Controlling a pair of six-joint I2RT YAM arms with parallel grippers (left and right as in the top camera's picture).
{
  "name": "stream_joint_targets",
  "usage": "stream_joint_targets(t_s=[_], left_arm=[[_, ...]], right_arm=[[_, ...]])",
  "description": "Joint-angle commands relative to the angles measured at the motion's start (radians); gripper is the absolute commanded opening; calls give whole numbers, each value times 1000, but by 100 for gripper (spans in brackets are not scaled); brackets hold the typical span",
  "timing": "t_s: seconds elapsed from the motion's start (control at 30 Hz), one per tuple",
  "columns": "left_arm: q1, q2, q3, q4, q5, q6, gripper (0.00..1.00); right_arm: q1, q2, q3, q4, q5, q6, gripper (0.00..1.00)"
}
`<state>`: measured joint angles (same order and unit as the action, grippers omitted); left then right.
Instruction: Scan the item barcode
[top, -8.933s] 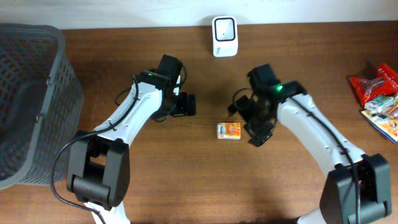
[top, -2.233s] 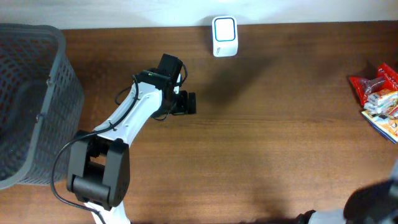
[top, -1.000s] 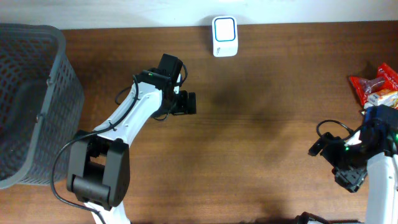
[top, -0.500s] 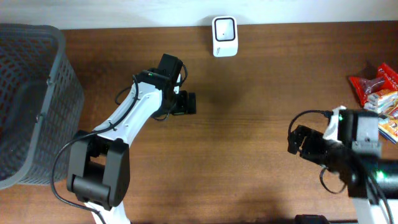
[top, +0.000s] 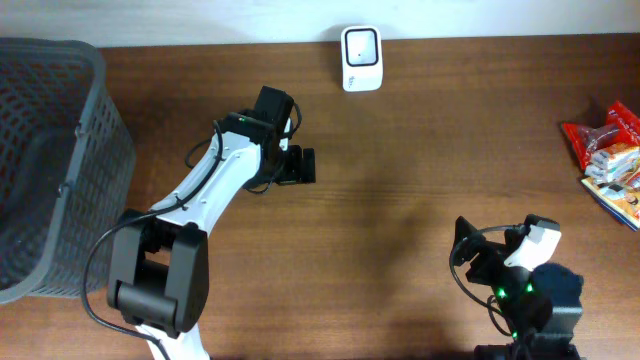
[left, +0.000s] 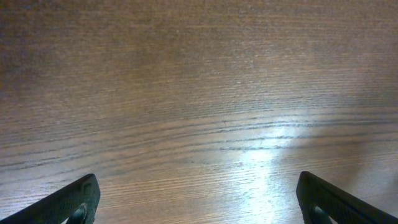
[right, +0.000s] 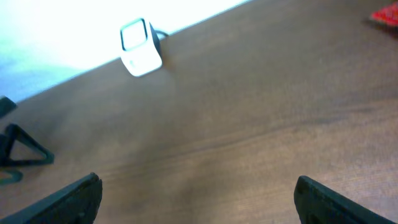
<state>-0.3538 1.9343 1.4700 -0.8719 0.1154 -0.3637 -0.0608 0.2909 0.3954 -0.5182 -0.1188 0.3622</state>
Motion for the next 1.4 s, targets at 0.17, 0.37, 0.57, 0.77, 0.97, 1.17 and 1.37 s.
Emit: stream_joint_targets(t_s=[0.17,0.37,0.57,0.77,0.97,1.17,1.37], left_arm=[[3,-4,14,0,-7,-3,99],[3,-4,14,0,-7,-3,99],[3,-4,14,0,-7,-3,99],[3,-4,14,0,-7,-3,99],[3,-4,14,0,-7,-3,99],[3,-4,14,0,-7,-3,99],[3,-4,14,0,-7,-3,99]], right_arm=[[30,-244,-138,118,-1,-70,98],[30,-288,-258,317,3,-71,99],[30,-288,-344,454,26,-70,98],[68,-288,-390,535,115,-71,98],[66,-288,-390,439,158,-79,98],[66,-288,-390,439,154,-96,98],[66,-288,-390,439,154,-96,98]])
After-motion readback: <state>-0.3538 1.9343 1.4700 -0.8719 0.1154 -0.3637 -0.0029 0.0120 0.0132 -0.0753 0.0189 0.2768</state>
